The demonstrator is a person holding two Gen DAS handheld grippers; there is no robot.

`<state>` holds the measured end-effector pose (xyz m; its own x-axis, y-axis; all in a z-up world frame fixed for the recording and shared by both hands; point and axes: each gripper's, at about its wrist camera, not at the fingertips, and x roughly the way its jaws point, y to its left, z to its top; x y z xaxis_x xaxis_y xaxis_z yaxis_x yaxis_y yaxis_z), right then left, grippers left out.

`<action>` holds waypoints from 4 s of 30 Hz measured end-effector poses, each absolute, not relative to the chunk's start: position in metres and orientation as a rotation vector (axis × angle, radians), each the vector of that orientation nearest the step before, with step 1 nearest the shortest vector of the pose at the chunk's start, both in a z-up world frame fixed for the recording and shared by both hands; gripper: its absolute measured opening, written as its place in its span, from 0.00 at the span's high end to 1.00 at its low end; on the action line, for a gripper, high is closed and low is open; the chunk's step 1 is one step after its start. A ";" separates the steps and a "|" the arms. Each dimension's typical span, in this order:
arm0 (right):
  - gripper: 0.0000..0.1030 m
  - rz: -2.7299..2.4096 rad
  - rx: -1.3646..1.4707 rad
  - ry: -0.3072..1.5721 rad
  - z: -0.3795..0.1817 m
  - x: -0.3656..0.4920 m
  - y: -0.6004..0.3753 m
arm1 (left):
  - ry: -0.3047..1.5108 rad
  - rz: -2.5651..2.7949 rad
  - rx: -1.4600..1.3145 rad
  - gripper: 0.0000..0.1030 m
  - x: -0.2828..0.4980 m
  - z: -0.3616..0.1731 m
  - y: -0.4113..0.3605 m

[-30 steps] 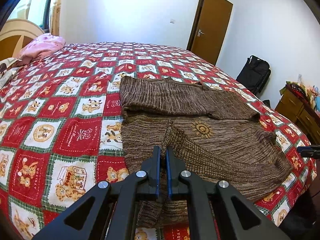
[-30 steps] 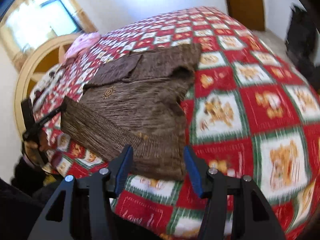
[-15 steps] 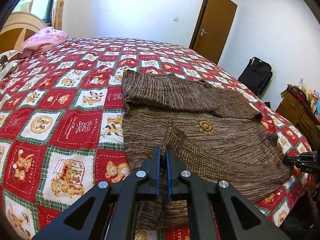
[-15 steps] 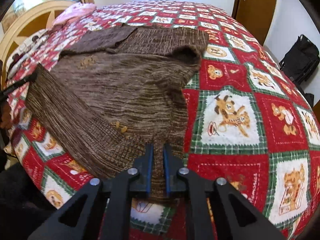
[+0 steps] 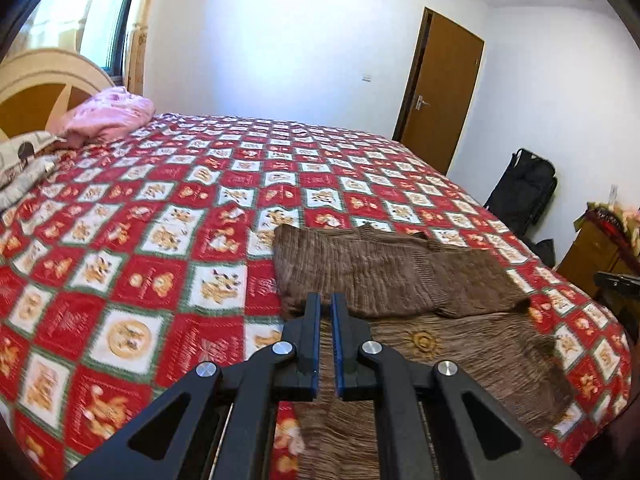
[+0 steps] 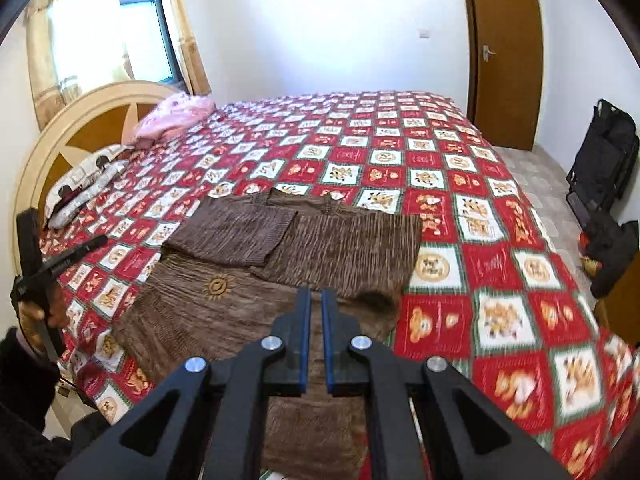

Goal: Fold small clothes

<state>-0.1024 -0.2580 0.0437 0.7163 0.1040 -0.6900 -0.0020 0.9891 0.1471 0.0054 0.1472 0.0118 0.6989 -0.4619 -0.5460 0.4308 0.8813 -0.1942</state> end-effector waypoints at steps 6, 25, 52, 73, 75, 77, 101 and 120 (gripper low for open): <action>0.21 0.098 0.212 0.871 0.002 -0.122 -0.259 | 0.726 -0.627 -0.028 0.94 -0.001 -0.017 0.149; 0.31 0.073 0.092 0.959 -0.050 -0.134 -0.225 | 0.851 -0.705 0.106 0.26 -0.009 -0.077 0.122; 0.31 0.010 0.188 0.947 -0.047 -0.137 -0.246 | 0.830 -0.691 0.216 0.68 -0.007 -0.092 0.108; 0.34 -0.020 0.177 0.911 -0.039 -0.145 -0.254 | 0.850 -0.723 0.167 0.92 -0.009 -0.092 0.112; 0.34 -0.039 0.153 0.910 -0.037 -0.149 -0.257 | 0.834 -0.710 0.148 0.92 -0.014 -0.089 0.114; 0.34 -0.042 0.133 0.917 -0.036 -0.152 -0.258 | 0.825 -0.705 0.102 0.92 -0.016 -0.085 0.119; 0.93 0.018 0.011 0.941 -0.038 -0.141 -0.232 | 0.691 -0.713 -0.057 0.92 -0.031 -0.036 0.140; 0.93 -0.117 0.004 0.723 0.054 0.027 -0.269 | 0.595 -0.495 -0.121 0.92 0.111 0.019 0.109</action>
<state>0.0266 -0.2691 0.0544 0.7435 -0.1053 -0.6604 0.1078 0.9935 -0.0370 0.1109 0.1087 0.0192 0.7156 -0.4802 -0.5073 0.4120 0.8766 -0.2486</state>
